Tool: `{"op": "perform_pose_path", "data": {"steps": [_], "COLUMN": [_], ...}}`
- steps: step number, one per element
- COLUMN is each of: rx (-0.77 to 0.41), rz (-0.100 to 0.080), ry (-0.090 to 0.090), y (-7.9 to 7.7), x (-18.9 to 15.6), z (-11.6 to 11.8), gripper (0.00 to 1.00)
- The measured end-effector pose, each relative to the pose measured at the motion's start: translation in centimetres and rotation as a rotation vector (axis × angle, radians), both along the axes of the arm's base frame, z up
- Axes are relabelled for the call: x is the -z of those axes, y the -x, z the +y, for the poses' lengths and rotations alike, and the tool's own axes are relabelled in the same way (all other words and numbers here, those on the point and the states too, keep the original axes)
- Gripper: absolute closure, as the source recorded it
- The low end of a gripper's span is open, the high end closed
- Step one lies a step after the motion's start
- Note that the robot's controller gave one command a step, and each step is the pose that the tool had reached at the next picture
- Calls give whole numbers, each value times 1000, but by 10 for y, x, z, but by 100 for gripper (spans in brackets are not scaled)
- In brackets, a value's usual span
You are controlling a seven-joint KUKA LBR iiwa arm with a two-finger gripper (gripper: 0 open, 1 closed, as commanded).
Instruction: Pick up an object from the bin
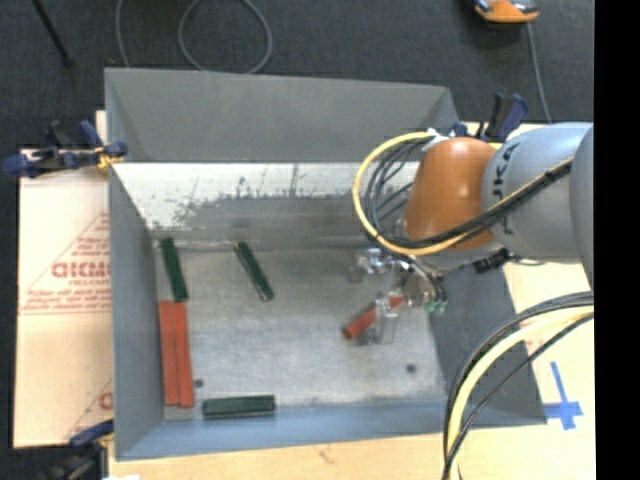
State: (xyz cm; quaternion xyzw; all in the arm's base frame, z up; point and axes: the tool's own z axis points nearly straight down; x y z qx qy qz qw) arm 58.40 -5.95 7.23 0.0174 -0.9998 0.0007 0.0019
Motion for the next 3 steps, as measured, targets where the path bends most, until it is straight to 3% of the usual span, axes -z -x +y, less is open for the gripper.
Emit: {"op": "perform_pose_path", "data": {"steps": [1,2,3], "rx": [-3,-3,-153], "rz": [-11,-10,-7], "ry": [-1,-1,-1], "y": [-4,-3,75], "x": [-6,-5,1], "z": [2,2,-26], "gripper": [100,0,0]}}
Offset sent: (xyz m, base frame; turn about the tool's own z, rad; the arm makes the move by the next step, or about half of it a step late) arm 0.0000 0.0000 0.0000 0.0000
